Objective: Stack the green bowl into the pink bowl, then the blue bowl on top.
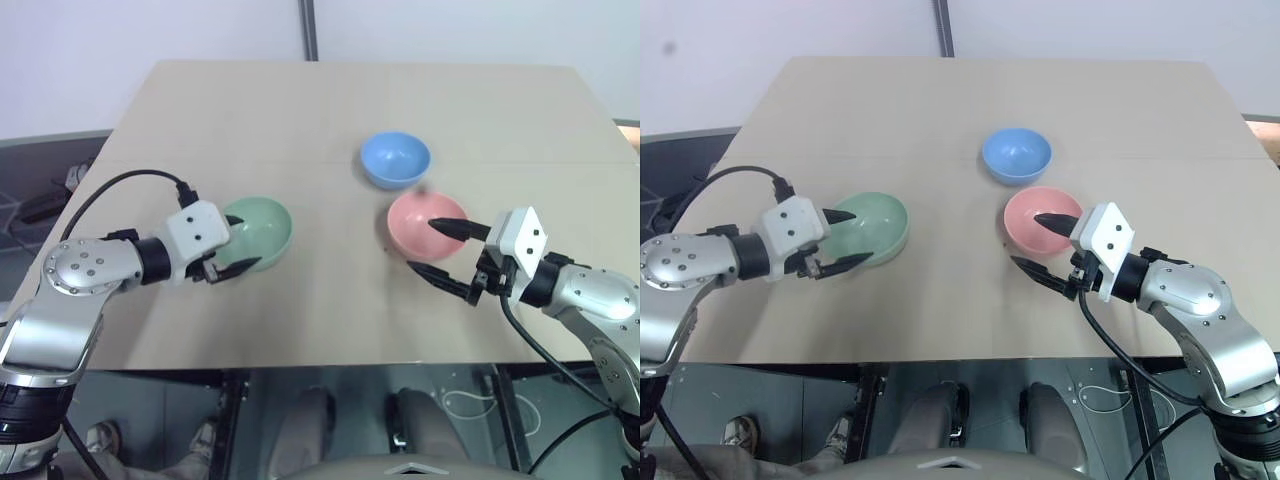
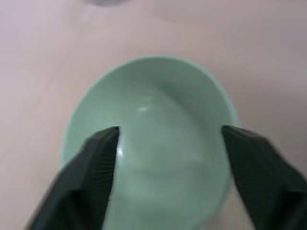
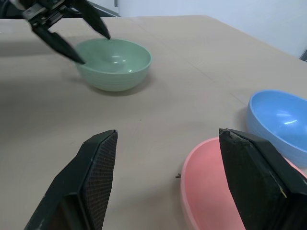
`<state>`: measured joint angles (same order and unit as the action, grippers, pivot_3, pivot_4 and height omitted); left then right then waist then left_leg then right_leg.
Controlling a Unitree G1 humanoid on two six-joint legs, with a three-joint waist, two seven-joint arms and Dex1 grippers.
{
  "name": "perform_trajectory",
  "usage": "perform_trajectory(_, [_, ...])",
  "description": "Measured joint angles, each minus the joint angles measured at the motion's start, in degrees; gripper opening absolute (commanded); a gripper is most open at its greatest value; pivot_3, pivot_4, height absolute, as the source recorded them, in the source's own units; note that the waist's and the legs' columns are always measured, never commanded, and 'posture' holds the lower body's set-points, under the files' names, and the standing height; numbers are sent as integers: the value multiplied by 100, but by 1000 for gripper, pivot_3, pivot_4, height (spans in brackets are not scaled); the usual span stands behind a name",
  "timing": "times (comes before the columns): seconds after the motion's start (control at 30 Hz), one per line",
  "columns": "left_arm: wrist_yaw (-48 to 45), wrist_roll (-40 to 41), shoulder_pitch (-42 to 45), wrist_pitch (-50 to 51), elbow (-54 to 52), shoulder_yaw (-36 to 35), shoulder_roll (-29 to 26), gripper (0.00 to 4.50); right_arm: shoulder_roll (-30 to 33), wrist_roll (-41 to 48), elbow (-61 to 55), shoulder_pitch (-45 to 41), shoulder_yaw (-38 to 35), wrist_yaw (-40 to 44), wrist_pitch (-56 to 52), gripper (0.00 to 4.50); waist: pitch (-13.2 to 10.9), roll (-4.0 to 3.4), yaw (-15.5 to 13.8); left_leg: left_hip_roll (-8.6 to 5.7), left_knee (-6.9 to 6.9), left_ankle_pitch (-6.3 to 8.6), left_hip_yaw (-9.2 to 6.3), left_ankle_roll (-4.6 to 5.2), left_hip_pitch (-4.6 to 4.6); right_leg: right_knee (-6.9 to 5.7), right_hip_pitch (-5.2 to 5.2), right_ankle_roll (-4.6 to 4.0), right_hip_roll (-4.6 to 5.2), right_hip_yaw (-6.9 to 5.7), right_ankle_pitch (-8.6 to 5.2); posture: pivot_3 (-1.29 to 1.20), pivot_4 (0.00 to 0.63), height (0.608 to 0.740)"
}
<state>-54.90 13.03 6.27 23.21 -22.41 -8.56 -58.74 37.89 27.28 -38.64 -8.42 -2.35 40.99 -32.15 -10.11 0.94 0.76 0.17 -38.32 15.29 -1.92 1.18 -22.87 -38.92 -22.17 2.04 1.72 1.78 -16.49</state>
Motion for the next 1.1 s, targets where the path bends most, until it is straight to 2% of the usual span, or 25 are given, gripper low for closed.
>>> perform_trajectory(0.2, [-235,-96,-465,-85,-229,1,-176,3369,20,-16,4,14,9,0,5,3744,-1,-1,-1,1,0,0,-3,0,1,-2,0,0,-1,3,0,0,150,740])
perform_trajectory(0.4, [209,-1137,-396,-625,78,496,-205,3369,58,-16,-2,69,7,-5,7,3744,0,-1,-13,0,0,0,-2,0,3,-1,4,0,-2,-2,0,0,150,740])
perform_trajectory(0.43, [261,-1215,-377,-672,128,537,-172,2879,61,-15,-2,71,7,-6,7,3744,0,-1,-12,0,0,0,0,0,2,-2,2,0,-2,-1,0,0,150,740])
perform_trajectory(0.47, [323,-1323,-321,-762,208,618,-126,2632,69,-16,-3,78,7,-10,7,3744,0,-1,-11,0,0,0,0,0,1,0,2,0,-2,-2,0,0,150,740])
perform_trajectory(0.53, [408,-1486,-255,-937,321,728,-13,1781,101,-16,-5,81,7,-20,7,3744,0,-1,-12,0,0,0,0,0,0,0,2,0,-2,-2,0,0,150,740])
perform_trajectory(0.63, [424,-1578,-152,-1028,382,828,88,281,115,-15,-13,86,7,-45,4,3744,0,-1,-11,0,0,0,-1,0,0,0,2,0,-2,-2,0,0,150,740])
perform_trajectory(0.67, [431,-1587,-107,-1026,422,866,134,78,115,-15,-17,91,7,-52,4,3744,0,-1,-11,0,0,0,0,0,1,-1,2,0,-2,-2,0,0,150,740])
perform_trajectory(0.9, [204,-1283,369,-1105,511,914,426,78,122,-32,-92,219,-27,-174,3,3744,0,0,-18,0,-3,0,-3,1,-1,-2,3,0,-2,-7,0,0,150,740])
perform_trajectory(1.0, [-103,-961,972,-1043,478,1026,594,78,118,-18,-209,463,-228,-332,-10,3744,1,1,-32,-2,-7,0,-5,0,-5,-3,3,0,-1,-11,0,0,150,740])
perform_trajectory(1.1, [-559,-752,2105,-989,663,1529,1041,78,113,-14,-445,1114,-665,-523,-47,3744,1,2,-185,-12,-20,-1,-22,1,-15,-3,10,1,-30,-31,0,0,150,740])
